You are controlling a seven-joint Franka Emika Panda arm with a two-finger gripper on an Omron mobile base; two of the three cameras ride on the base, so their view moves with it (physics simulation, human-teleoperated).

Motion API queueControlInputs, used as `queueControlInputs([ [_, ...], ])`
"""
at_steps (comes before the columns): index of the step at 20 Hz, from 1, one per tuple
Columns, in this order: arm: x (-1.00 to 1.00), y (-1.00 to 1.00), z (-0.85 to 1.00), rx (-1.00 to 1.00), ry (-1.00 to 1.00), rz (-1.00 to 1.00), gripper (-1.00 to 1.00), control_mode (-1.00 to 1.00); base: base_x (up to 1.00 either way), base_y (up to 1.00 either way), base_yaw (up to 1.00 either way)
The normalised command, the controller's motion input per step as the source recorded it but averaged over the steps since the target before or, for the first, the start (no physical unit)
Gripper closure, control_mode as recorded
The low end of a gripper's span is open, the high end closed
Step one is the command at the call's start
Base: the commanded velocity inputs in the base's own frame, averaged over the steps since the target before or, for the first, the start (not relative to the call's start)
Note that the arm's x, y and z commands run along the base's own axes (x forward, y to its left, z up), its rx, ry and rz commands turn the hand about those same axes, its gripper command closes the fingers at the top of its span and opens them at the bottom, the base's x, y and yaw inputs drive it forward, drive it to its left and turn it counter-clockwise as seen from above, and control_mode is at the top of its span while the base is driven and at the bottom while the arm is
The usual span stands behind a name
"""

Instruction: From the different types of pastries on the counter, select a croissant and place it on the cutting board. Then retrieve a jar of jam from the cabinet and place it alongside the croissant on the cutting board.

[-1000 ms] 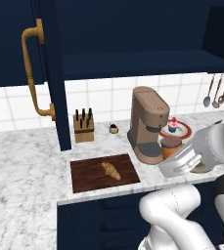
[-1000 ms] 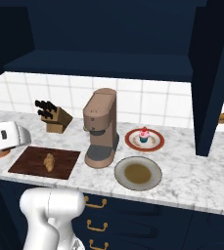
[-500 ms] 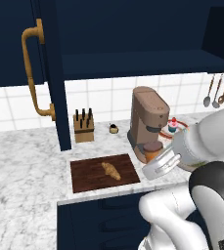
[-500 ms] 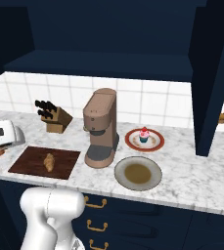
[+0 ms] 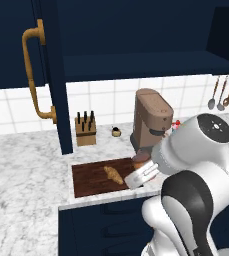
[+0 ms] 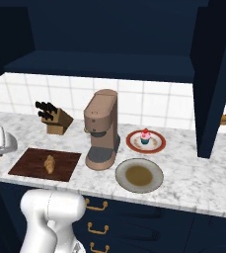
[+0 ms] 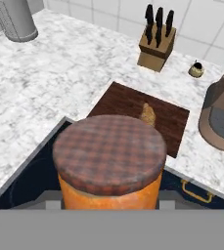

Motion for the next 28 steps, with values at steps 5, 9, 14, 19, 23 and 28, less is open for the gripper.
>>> queueControlInputs([
  [5, 0.16, -0.01, -0.98, 0.01, -0.31, 0.00, 1.00, -1.00, 0.00, 0.00, 0.00],
  [9, 0.36, 0.00, -0.96, 0.00, -0.52, 0.00, 1.00, -1.00, 0.00, 0.00, 0.00],
  [14, 0.18, -0.12, -1.00, 0.03, -0.41, 0.00, 1.00, -1.00, 0.00, 0.00, 0.00],
  [19, 0.34, -0.25, -1.00, 0.21, -0.16, 0.00, 1.00, -1.00, 0.00, 0.00, 0.00],
  [23, 0.21, -0.21, -1.00, 0.18, -0.21, 0.00, 1.00, -1.00, 0.00, 0.00, 0.00],
  [28, 0.03, -0.10, -1.00, 0.10, -0.31, 0.00, 1.00, -1.00, 0.00, 0.00, 0.00],
])
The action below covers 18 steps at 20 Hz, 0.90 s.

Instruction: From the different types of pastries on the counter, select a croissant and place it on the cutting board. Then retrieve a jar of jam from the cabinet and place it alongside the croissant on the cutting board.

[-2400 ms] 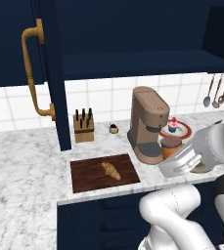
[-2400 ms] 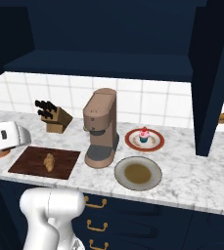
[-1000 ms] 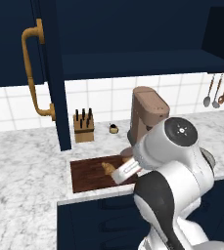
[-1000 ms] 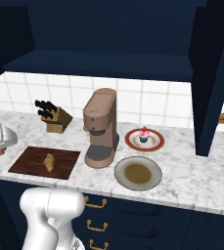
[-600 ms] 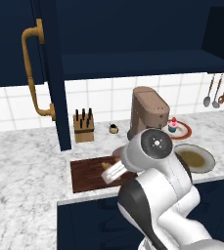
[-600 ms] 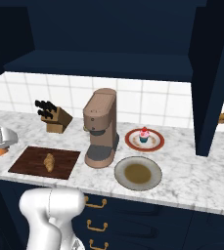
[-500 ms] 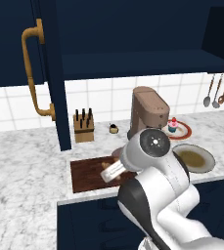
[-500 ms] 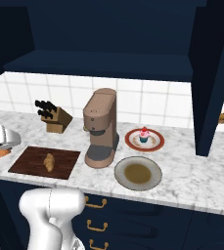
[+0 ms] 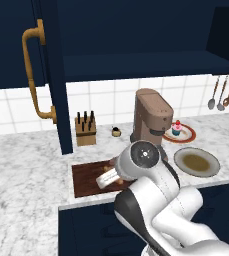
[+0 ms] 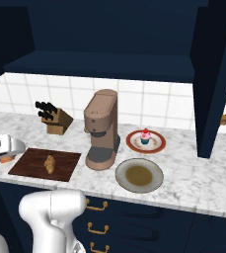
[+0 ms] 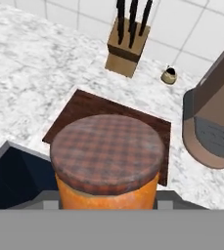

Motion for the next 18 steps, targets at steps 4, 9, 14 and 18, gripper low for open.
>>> queueControlInputs([
  [4, 0.00, -0.33, -0.98, 0.19, -0.24, 0.00, 1.00, -1.00, 0.00, 0.00, 0.00],
  [9, 0.06, -0.41, -0.74, 0.40, -0.05, 0.00, 1.00, -1.00, 0.00, 0.00, 0.00],
  [14, 0.01, -0.08, -0.85, 0.17, -0.30, 0.00, 1.00, -1.00, 0.00, 0.00, 0.00],
  [18, 0.00, -0.04, -0.72, 0.10, -0.33, -0.01, 1.00, -1.00, 0.00, 0.00, 0.00],
])
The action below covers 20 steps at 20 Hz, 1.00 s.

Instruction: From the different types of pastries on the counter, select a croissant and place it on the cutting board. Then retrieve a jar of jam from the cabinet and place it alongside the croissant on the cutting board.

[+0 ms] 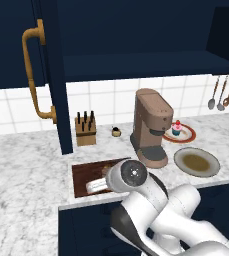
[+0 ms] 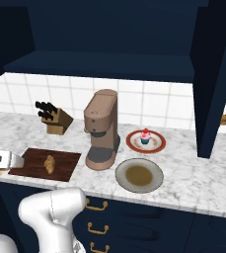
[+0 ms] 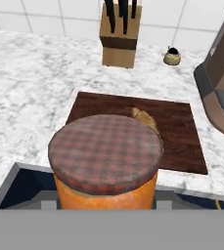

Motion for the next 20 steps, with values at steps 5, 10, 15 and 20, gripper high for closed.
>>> queueControlInputs([
  [5, 0.24, -0.24, 0.15, 0.17, 0.11, -0.06, 1.00, -1.00, 0.00, 0.00, 0.00],
  [10, 0.22, -0.08, -0.23, 0.06, 0.08, -0.01, 1.00, -1.00, 0.00, 0.00, 0.00],
  [15, 0.12, -0.01, -0.54, 0.00, -0.11, 0.00, 1.00, -1.00, 0.00, 0.00, 0.00],
  [20, 0.38, -0.02, -0.19, 0.00, -0.04, 0.00, 1.00, -1.00, 0.00, 0.00, 0.00],
])
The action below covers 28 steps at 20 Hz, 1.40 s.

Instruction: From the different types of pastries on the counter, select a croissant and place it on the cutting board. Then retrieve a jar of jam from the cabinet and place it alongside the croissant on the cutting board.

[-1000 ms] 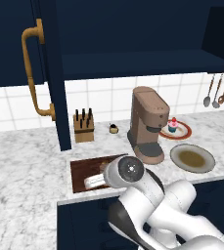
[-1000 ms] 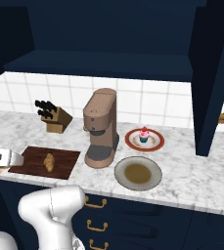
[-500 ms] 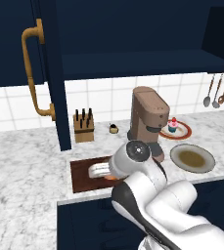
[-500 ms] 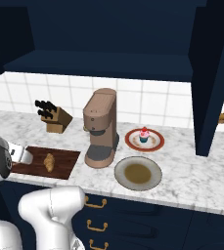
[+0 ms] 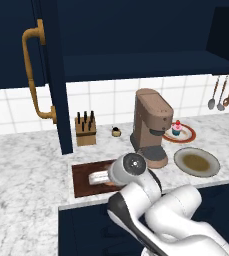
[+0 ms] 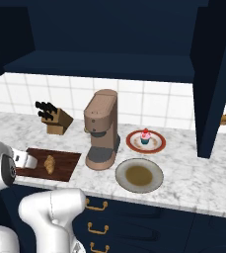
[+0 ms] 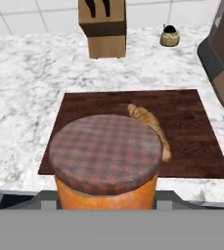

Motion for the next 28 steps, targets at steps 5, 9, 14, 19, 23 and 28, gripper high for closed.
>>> queueControlInputs([
  [5, 0.33, 0.00, -0.05, 0.00, 0.00, 0.00, 1.00, -1.00, 0.00, 0.00, 0.00],
  [9, 0.18, 0.00, -0.23, 0.00, 0.00, 0.00, 1.00, -1.00, 0.00, 0.00, 0.00],
  [14, 0.20, 0.00, -0.36, 0.00, -0.02, 0.00, 1.00, -1.00, 0.00, 0.00, 0.00],
  [19, 0.25, 0.00, -0.32, 0.00, -0.05, 0.00, 1.00, -1.00, 0.00, 0.00, 0.00],
  [23, 0.13, 0.00, -0.28, 0.00, -0.04, 0.00, 1.00, -1.00, 0.00, 0.00, 0.00],
  [28, 0.03, 0.00, -0.33, 0.00, 0.00, 0.00, 1.00, -1.00, 0.00, 0.00, 0.00],
])
